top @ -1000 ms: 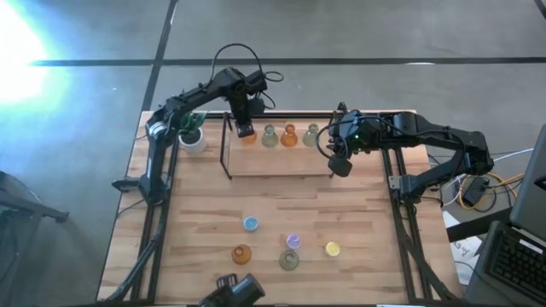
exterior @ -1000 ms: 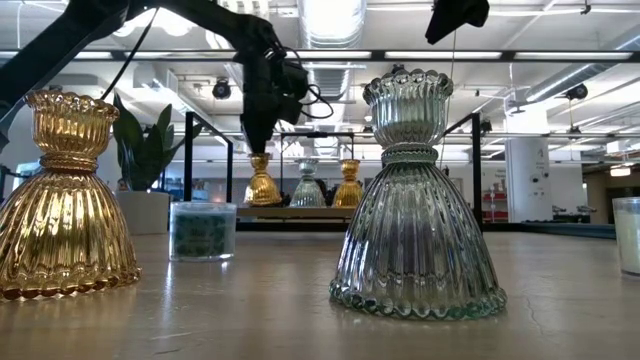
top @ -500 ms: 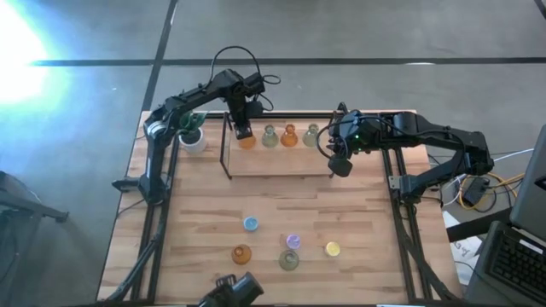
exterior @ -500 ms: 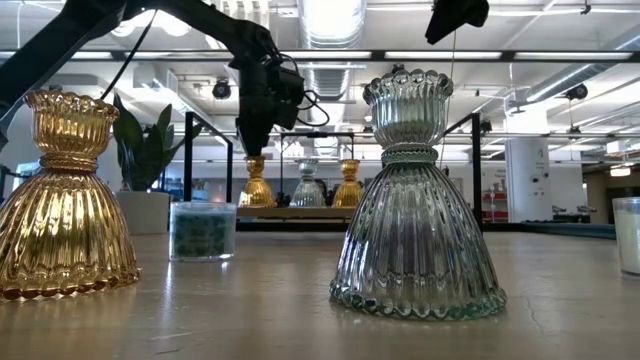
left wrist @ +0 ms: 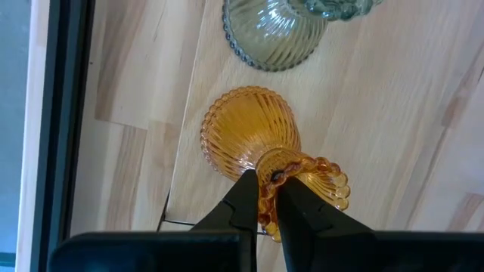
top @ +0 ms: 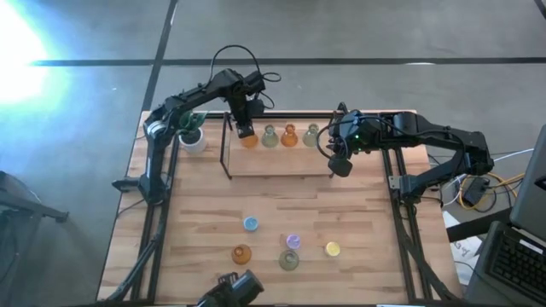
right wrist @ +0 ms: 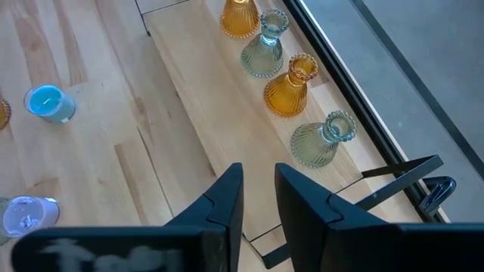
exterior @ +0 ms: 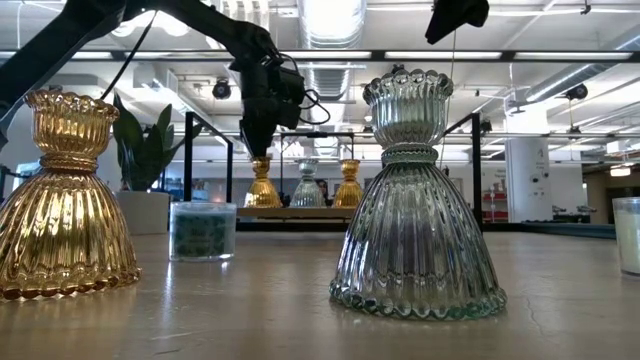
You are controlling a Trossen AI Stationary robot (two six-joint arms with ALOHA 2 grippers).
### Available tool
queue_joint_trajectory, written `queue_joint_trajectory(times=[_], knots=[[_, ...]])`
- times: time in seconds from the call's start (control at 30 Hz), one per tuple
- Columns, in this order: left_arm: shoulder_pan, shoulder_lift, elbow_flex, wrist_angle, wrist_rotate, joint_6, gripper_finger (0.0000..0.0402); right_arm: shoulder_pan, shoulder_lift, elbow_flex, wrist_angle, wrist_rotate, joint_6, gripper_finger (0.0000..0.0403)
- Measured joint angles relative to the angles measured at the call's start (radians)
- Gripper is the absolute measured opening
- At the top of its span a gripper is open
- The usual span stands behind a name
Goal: Pick & Place candle stick holders
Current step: Put the top yellow glass candlestick on the shelf
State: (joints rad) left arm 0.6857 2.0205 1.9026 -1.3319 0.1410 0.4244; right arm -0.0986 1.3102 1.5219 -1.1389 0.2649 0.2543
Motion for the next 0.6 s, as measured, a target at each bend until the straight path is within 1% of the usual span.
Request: queue_joint_trajectory(times=[0.13,0.43,0.6], knots=[[0.001,0.000,0.000,0.000,-0.001,0.001,0.0028,0.000,0.000,0.000,0.000,0.000,0.000,0.0069],[0.005,0.002,0.000,-0.005,-0.001,-0.005,0.0028,0.000,0.000,0.000,0.000,0.000,0.000,0.0084],[0.007,0.002,0.000,-0.015,-0.001,-0.006,0.0028,-0.001,0.000,0.000,0.000,0.000,0.000,0.0086]])
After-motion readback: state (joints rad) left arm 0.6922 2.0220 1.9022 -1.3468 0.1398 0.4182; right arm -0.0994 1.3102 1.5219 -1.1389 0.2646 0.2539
